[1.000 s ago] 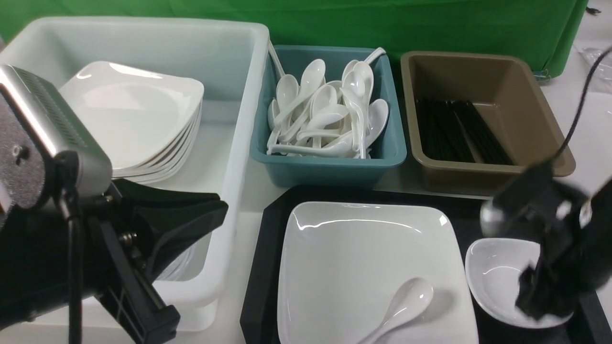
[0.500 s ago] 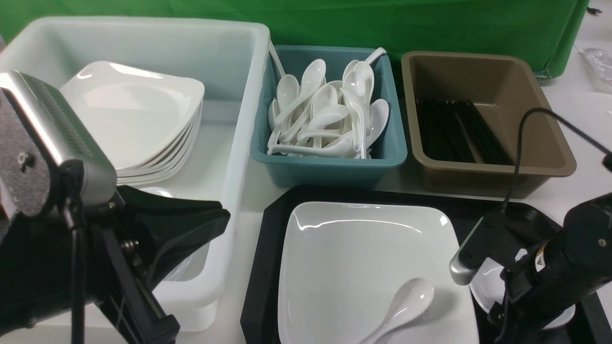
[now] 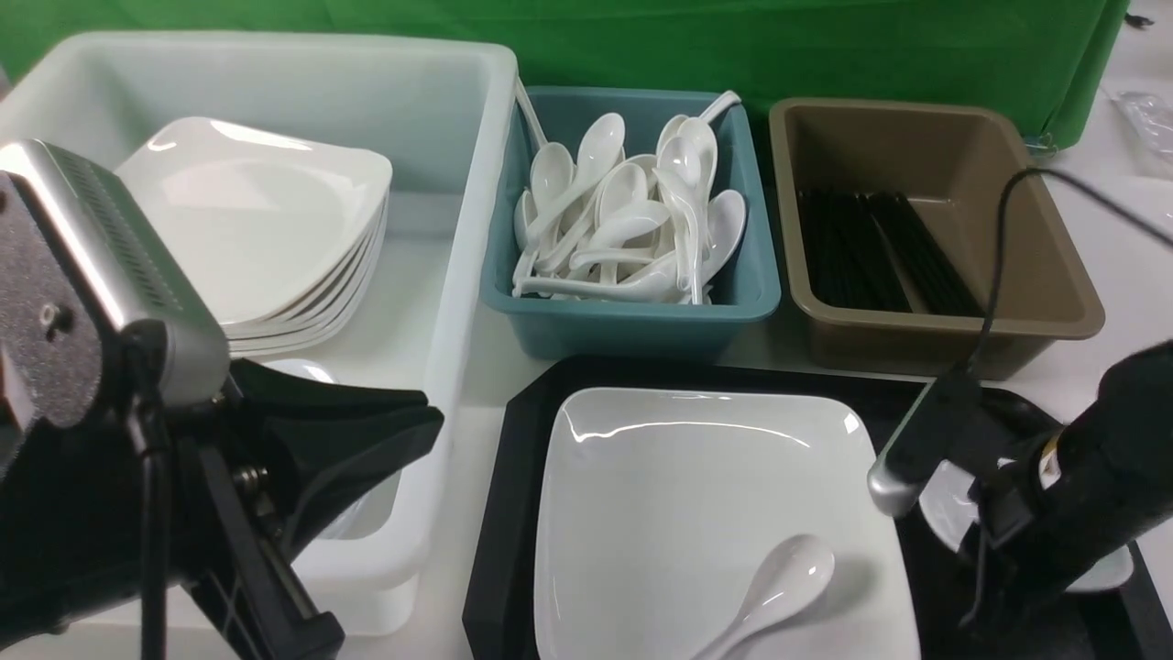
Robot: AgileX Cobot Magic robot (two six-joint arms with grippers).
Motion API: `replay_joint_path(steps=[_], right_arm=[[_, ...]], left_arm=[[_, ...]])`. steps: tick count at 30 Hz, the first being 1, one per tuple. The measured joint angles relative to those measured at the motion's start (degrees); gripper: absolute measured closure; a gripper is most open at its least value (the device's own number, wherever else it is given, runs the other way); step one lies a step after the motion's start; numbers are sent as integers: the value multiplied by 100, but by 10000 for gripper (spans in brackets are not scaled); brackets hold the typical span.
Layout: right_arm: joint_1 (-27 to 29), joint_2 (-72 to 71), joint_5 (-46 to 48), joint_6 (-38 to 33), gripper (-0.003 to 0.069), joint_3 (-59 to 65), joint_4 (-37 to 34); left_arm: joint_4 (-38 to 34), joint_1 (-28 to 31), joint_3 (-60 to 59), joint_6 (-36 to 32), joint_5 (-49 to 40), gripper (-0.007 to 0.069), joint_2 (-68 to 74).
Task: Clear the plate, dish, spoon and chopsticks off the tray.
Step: Use the right arm to grab a small plate from the dinner plate, then use the right arm to put the small plate into the large storage box on the left
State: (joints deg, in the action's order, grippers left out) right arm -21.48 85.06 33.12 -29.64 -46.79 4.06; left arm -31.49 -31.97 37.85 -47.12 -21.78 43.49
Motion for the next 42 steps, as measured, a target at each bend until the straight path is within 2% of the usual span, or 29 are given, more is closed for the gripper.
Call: replay_joint_path(steps=[1,3,7,9,11,12,13,14,16,17,18,20,25,32,37,40,41,42], right_arm=[[-54,-207,232,134,572,-153,-8],[-243,-708,832,635,596,-558,-63],[-680,-1195,1273,1097,597,-1264,-57],[-1185,-1347,1524,1229,597,-1871,-51],[-1812,-1265,1571,1200,597,-2455,-51],[-1874,-1249,1571,1175,597,-2506,-51],[-2113,-1167,1559,1122,597,-2699,-51],[-2633,-902,1439,843,597,-3093,-51],[-3128,-549,1239,475,597,-3449,-51],[-3335,-276,1076,200,597,-3682,-62],[-3411,-226,1048,154,597,-3720,-62],[-3752,395,729,-303,597,-4198,-79],[-4189,1792,424,-1031,597,-5284,-306],[-4332,3393,464,-1442,597,-6562,-456],[-4325,3885,367,-1461,595,-6780,-316],[-4325,3982,275,-1465,564,-6784,-271],[-4325,3994,248,-1465,540,-6784,-256],[-4325,4013,219,-1465,475,-6784,-215]], left_arm=[[0,0,0,-6,0,608,0],[5,0,0,-6,0,608,0],[5,0,0,71,-90,608,0],[42,0,23,141,-186,608,-12],[262,0,166,516,-347,608,-87],[298,0,209,634,-384,608,-101],[525,0,308,913,-468,608,-171],[1042,0,559,1652,-686,608,-394],[1783,0,799,2487,-1133,608,-669],[2316,0,929,3030,-1436,608,-877],[2486,0,962,3200,-1624,608,-947],[3343,0,1056,4021,-2259,608,-1365],[4211,0,1090,4953,-3332,608,-2292],[4337,0,1092,5078,-3924,608,-2870],[4266,0,1092,5099,-4027,608,-2883],[4250,0,1092,5073,-4027,608,-2883],[4250,0,1092,5064,-4013,608,-2883],[4243,0,1092,5052,-3998,608,-2883]])
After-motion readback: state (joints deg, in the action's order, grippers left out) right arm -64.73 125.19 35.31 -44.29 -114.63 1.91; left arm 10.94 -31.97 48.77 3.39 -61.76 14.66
